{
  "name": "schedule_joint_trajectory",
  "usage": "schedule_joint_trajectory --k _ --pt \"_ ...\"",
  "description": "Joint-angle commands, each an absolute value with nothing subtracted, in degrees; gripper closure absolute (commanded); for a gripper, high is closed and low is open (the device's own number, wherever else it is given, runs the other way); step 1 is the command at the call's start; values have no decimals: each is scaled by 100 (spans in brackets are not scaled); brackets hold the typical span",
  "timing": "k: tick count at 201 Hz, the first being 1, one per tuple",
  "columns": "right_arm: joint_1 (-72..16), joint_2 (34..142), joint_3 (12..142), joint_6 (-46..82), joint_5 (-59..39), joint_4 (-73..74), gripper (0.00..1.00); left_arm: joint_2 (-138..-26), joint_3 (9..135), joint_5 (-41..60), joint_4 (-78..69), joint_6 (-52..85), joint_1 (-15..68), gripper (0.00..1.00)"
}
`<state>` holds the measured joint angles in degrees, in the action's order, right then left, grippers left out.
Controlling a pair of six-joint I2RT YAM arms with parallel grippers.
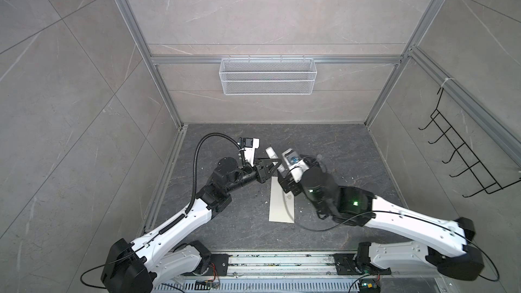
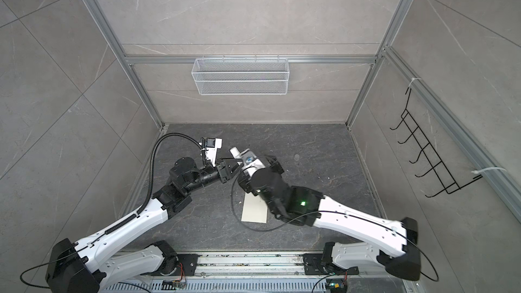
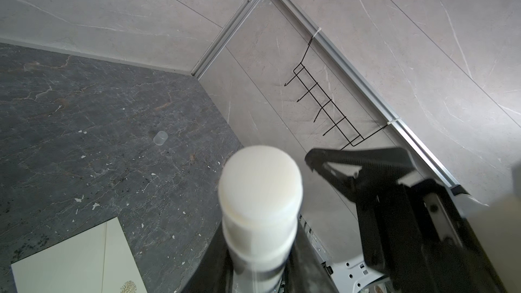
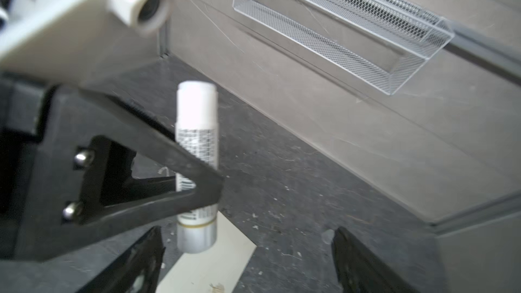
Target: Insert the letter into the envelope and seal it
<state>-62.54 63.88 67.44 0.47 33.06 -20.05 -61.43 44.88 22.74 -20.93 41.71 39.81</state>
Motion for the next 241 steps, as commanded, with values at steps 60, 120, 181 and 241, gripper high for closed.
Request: schedule_joint_trajectory --k 60,120,181,241 --pt "-4388 5810 5913 1452 -2738 -1270 17 -6014 5001 3490 -2728 4474 3972 100" --pt "-4105 6059 5626 1937 -3399 -313 35 -6083 4985 3646 -2910 4641 3971 100" --pt "-4052 6152 5566 2214 -3644 93 58 -6117 4970 3656 -2989 4674 3969 100" --pt "-4019 6192 5616 2354 -3600 197 81 -6099 4931 3630 -2884 4617 3967 100"
